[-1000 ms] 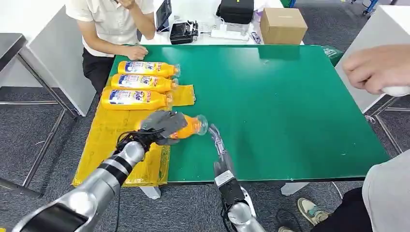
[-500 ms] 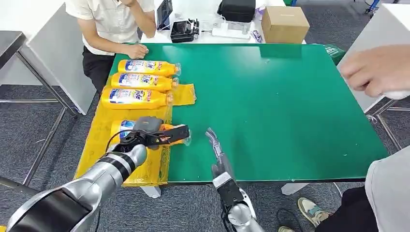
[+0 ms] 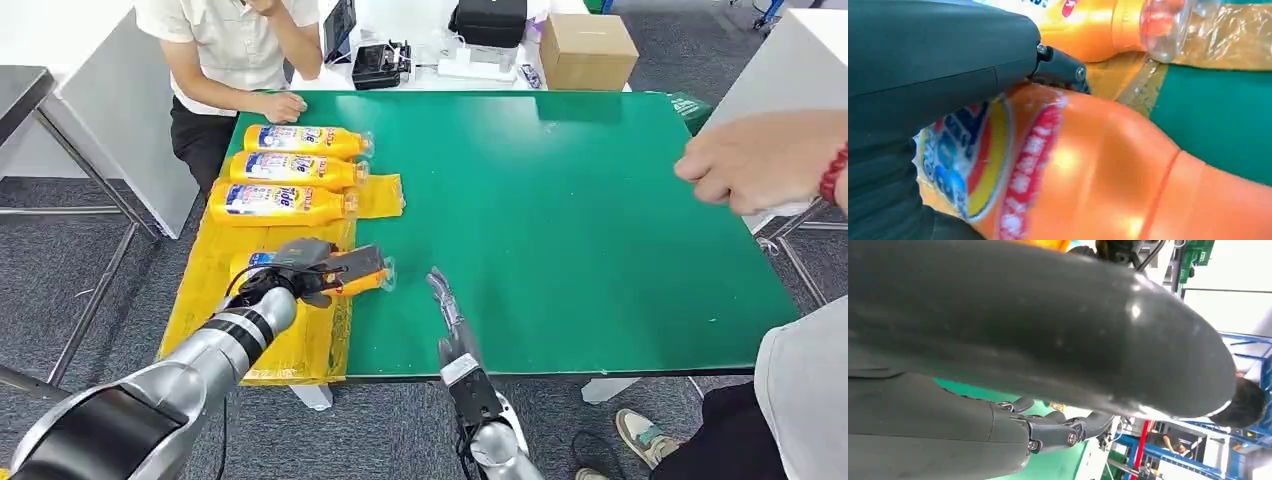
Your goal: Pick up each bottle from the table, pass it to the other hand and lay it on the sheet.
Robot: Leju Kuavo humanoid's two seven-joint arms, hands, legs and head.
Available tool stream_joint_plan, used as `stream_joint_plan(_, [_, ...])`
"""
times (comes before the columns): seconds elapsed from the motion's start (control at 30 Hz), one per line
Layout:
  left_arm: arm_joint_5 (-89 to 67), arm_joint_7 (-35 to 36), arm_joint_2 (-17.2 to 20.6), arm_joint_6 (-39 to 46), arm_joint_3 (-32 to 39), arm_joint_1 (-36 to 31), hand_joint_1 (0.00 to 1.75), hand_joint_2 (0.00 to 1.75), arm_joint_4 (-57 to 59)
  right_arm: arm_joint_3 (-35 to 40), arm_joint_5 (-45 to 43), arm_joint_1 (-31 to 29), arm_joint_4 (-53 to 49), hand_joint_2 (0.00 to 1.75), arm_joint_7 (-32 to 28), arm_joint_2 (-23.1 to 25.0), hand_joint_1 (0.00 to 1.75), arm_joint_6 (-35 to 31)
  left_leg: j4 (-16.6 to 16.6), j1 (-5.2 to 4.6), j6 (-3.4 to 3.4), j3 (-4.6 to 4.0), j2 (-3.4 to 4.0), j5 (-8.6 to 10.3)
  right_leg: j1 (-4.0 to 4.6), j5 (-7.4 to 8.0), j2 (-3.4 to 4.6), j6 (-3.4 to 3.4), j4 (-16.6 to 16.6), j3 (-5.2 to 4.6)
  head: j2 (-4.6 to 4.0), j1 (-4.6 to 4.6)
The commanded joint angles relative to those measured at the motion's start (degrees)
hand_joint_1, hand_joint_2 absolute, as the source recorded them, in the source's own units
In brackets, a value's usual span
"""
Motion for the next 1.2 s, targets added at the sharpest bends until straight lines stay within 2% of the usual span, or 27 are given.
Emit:
stream_joint_plan(0.03, [1.1,-0.4,0.4,-1.2,4.8,0.7,0.38,1.75,5.3,0.5,-0.3,-2.6,4.7,0.00,-0.1,-0.3,0.00,-0.1,-0.1,-0.04,-0.01,0.32,0.24,-0.07,-0.02,-0.01,0.16,-0.03,-0.1,0.23,0.00,0.00])
stream_joint_plan(0.07, [2.3,-1.2,0.2,-1.7,5.9,0.8,0.00,1.75,5.2,0.7,-0.6,-2.5,4.6,0.00,-0.1,-0.4,0.00,-0.1,-0.1,-0.03,0.00,0.23,0.19,-0.06,-0.02,-0.01,0.13,-0.02,-0.1,0.17,0.00,0.00])
stream_joint_plan(0.2, [3.9,-3.4,0.8,-2.8,7.5,1.5,0.00,1.75,5.0,1.9,-1.9,-2.9,4.8,0.00,-0.1,-0.8,0.00,-0.8,-0.1,-0.05,-0.01,0.30,0.25,-0.08,-0.04,-0.01,0.19,-0.03,-0.1,0.21,0.00,0.00])
stream_joint_plan(0.4, [-0.6,-2.7,1.0,-5.7,2.9,1.0,0.00,1.75,4.5,2.2,-2.7,-3.4,5.7,0.00,-0.1,-1.0,0.00,-1.5,-0.1,-0.05,-0.01,0.32,0.21,-0.06,-0.04,-0.01,0.14,-0.04,-0.1,0.25,0.00,0.00])
stream_joint_plan(0.57, [-3.0,-3.4,0.9,-2.2,1.0,1.7,0.00,1.75,1.8,1.9,-2.6,-3.0,5.2,0.00,-0.1,-1.4,0.00,-2.2,-0.1,-0.04,0.00,0.30,0.11,-0.04,-0.02,-0.01,0.05,-0.03,-0.1,0.26,0.00,0.00])
stream_joint_plan(0.67, [1.0,-11.4,1.8,3.8,4.6,6.8,0.00,1.75,-6.1,1.1,-2.6,-1.0,2.6,0.00,-0.1,-2.3,0.00,-2.6,-0.1,-0.04,0.00,0.24,0.10,-0.04,-0.03,-0.02,0.05,-0.01,-0.1,0.20,0.00,0.00])
stream_joint_plan(0.7, [4.8,-15.7,3.1,3.9,7.2,11.0,0.00,1.75,-12.6,1.0,-2.7,-0.1,1.2,0.00,-0.1,-2.9,0.00,-2.5,-0.2,-0.10,0.01,0.41,0.15,-0.07,-0.08,-0.05,0.06,-0.02,-0.2,0.34,0.00,0.00])
stream_joint_plan(0.77, [5.1,-15.3,4.5,3.3,7.2,13.5,0.00,1.75,-16.8,0.9,-2.8,0.2,0.7,0.00,-0.1,-3.2,0.00,-2.4,-0.2,-0.11,0.00,0.47,0.21,-0.10,-0.09,-0.06,0.12,-0.03,-0.2,0.36,0.00,-0.02])
stream_joint_plan(0.83, [11.1,-23.3,6.1,3.3,9.9,19.5,0.00,1.75,-27.1,1.3,-3.2,0.6,-0.4,0.00,-0.1,-3.7,0.00,-2.3,-0.1,-0.06,0.00,0.33,0.18,-0.12,-0.04,-0.08,0.10,-0.03,-0.1,0.28,0.00,0.02])
stream_joint_plan(0.93, [20.0,-27.9,7.5,-0.4,12.8,25.9,0.00,1.75,-37.2,2.3,-3.6,0.4,-0.7,0.00,-0.1,-4.1,0.00,-2.4,-0.1,-0.08,-0.02,0.22,0.34,-0.15,-0.06,-0.03,0.27,-0.02,-0.1,0.12,0.00,0.02])
stream_joint_plan(1.1, [24.5,-28.0,7.6,-3.7,14.0,26.8,0.00,1.75,-38.9,2.6,-3.7,0.4,-0.7,0.00,-0.1,-4.1,0.00,-2.4,0.0,-0.02,-0.11,0.05,0.18,-0.17,0.00,-0.08,0.11,-0.06,0.0,-0.07,0.00,0.00])
stream_joint_plan(1.2, [26.8,-29.0,9.5,-6.4,13.2,27.1,0.00,1.75,-41.6,3.0,-4.2,0.3,-0.9,0.00,-0.1,-4.4,0.00,-2.8,0.0,-0.01,-0.10,0.04,0.14,-0.17,0.00,-0.09,0.08,-0.06,0.0,-0.06,0.00,0.00])
